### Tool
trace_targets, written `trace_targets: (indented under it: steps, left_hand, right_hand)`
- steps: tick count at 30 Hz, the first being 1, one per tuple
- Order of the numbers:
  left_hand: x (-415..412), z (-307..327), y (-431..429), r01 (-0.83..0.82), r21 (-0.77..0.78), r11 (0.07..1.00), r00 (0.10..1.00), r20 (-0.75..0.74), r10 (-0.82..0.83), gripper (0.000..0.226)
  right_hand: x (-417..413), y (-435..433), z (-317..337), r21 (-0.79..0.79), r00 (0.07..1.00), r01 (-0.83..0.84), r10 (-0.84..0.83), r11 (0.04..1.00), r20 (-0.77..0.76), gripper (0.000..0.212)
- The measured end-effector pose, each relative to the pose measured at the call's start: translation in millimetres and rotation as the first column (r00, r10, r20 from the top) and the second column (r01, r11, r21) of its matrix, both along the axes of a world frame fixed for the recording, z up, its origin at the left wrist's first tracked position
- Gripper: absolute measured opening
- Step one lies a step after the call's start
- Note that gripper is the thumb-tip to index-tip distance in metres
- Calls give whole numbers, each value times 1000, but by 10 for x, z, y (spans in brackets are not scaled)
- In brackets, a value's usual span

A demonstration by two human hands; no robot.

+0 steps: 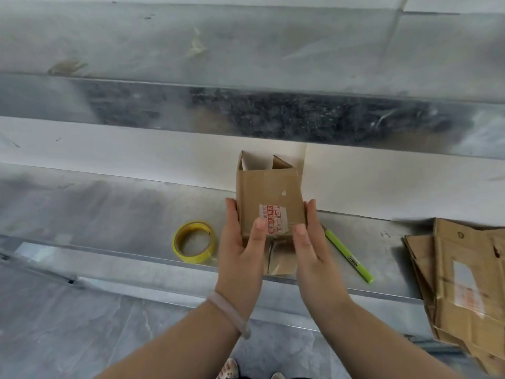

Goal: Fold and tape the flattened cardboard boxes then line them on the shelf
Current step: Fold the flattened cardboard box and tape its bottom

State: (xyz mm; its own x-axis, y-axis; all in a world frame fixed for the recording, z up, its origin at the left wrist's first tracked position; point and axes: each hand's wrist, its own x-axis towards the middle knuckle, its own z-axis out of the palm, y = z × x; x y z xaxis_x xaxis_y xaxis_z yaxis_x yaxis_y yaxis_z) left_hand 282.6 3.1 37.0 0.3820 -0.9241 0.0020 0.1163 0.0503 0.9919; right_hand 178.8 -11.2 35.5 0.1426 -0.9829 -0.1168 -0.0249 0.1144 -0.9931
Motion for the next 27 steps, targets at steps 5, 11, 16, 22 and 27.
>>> trace_targets:
  steps: [5, 11, 16, 22, 27]
  left_hand:
    - [-44, -101, -113, -144, 96, 985, 989, 28, 142, 61]
    - [-49, -210, -104, -183, 64, 981, 982, -30, 185, 44]
    - [-35, -268, -102, -183, 60, 981, 979, -77, 187, 38]
    - [-9, -392, -55, -122, -27, 992, 966, 227, 125, 49]
    - [273, -616, -32, 36, -68, 997, 828, 560, 8, 65]
  right_hand:
    - [74, -156, -22, 39, 996, 90, -90, 995, 9, 40]
    - [49, -140, -152, 47, 988, 153, -154, 987, 7, 45]
    - [-81, -148, -224, 98, 995, 61, -68, 993, 68, 40]
    - [-209, -181, -326, 99, 997, -71, 73, 993, -18, 39]
    - [-323, -275, -321, 157, 978, -196, 203, 968, -34, 36]
